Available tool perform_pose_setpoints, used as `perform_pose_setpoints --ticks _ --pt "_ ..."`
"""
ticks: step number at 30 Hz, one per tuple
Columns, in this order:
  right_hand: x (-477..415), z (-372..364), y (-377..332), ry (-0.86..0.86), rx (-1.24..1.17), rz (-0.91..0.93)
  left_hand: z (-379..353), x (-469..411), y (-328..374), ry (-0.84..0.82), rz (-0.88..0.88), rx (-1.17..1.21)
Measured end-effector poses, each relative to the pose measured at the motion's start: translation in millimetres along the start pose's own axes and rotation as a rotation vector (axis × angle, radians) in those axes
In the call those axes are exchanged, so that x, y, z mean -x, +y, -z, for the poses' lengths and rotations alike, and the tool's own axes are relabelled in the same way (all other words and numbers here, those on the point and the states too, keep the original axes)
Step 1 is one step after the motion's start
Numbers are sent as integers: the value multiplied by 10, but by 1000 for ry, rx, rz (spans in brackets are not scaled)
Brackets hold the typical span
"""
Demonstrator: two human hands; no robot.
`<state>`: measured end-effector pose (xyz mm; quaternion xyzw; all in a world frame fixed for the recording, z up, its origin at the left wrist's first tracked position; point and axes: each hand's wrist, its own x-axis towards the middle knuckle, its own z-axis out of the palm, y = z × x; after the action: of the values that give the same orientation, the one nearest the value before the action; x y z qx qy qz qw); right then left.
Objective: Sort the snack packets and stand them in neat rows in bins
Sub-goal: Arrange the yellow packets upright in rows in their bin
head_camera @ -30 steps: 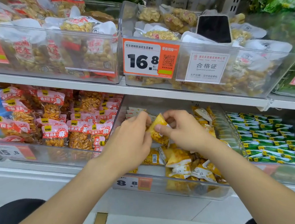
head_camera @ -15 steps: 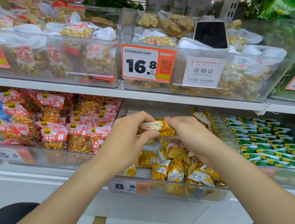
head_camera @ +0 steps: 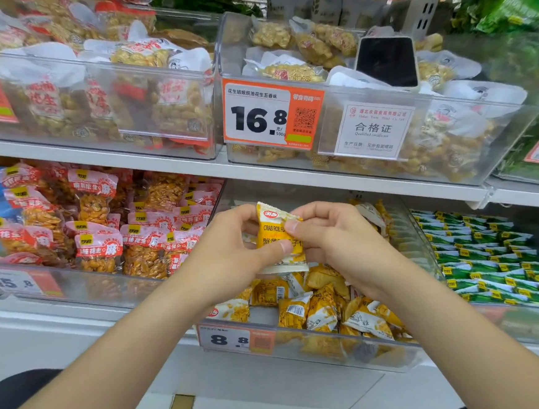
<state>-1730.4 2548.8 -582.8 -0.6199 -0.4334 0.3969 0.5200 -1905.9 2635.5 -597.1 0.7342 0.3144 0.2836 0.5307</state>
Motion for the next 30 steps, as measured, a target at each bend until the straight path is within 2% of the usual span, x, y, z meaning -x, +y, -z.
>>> perform_pose_setpoints --ticks 5,7,10,14,17,21,23,25,28,30 --pt "20 11 -2 72 342 220 48 -23 -18 2 -54 -146" --pt "12 42 5 103 279 202 79 -29 -15 -2 -81 -260" --pt "-23 141 18 92 159 73 100 -24 4 9 -88 -477" --pt "-84 208 52 -42 46 -26 103 -15 10 49 -14 -397" --pt "-74 167 88 -167 84 21 93 -19 43 76 -46 -415" --pt "-134 159 134 -94 178 7 83 -9 -5 150 -31 -494" --pt "-248 218 207 74 487 112 35 13 -39 159 -36 -583" --pt "-352 245 274 211 846 210 -21 36 -109 62 -32 -747" --pt "-495 151 370 198 1080 230 -91 51 -226 -153 -13 -961" --pt "-610 26 483 113 1183 210 -96 43 -276 -269 12 -1065"
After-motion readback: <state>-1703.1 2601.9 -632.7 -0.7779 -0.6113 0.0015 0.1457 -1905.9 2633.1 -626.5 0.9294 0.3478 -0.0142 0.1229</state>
